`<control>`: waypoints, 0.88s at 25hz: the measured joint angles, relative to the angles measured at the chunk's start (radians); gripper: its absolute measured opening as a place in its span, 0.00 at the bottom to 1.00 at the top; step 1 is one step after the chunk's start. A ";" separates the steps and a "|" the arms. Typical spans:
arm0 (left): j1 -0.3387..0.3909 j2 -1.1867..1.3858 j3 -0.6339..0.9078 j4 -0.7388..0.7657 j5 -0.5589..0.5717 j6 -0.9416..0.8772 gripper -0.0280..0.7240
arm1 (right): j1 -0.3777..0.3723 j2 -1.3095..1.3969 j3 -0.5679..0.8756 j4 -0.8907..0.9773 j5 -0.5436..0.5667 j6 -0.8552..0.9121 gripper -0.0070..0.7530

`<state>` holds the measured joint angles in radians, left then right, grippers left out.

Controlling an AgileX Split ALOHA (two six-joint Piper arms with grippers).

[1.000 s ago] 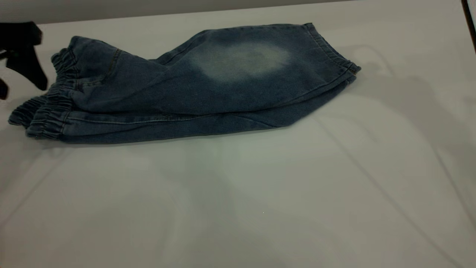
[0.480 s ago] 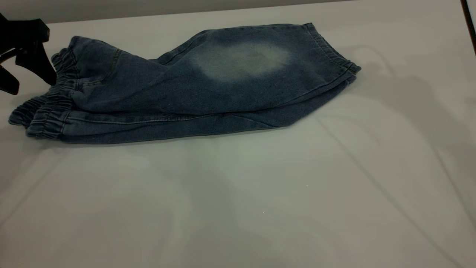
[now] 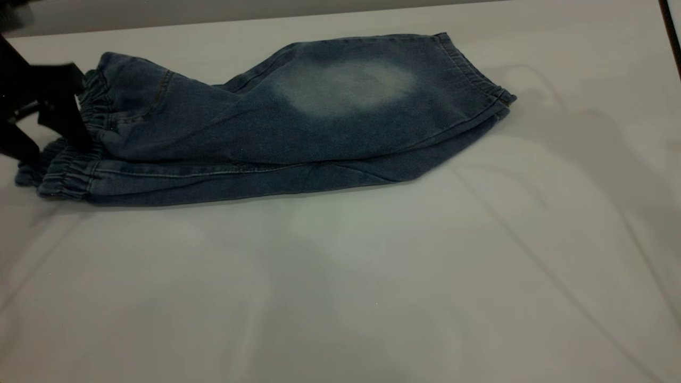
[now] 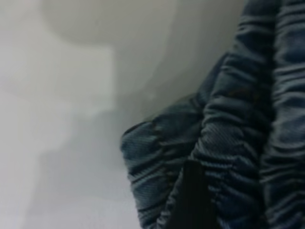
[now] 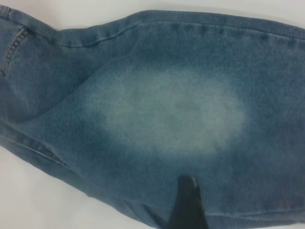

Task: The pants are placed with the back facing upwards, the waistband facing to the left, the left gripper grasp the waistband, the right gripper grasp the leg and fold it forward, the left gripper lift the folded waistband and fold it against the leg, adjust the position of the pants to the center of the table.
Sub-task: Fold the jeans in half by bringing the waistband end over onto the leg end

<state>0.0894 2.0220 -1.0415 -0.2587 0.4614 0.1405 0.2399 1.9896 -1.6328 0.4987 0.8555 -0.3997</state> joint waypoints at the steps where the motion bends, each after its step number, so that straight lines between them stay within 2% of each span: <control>1: 0.000 0.005 0.000 0.000 -0.002 0.000 0.71 | 0.000 0.000 0.000 0.000 0.000 0.000 0.65; 5: 0.004 0.004 -0.002 0.014 -0.005 0.000 0.71 | 0.000 0.000 0.000 -0.002 0.000 -0.001 0.65; 14: 0.008 0.004 -0.001 0.182 -0.007 -0.114 0.71 | 0.000 0.000 0.000 -0.005 0.001 -0.001 0.65; 22: 0.008 0.062 0.000 0.132 -0.052 -0.116 0.71 | 0.000 0.000 0.000 -0.005 0.001 -0.001 0.65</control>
<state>0.0973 2.0842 -1.0415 -0.1269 0.4092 0.0242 0.2399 1.9896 -1.6328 0.4934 0.8568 -0.4007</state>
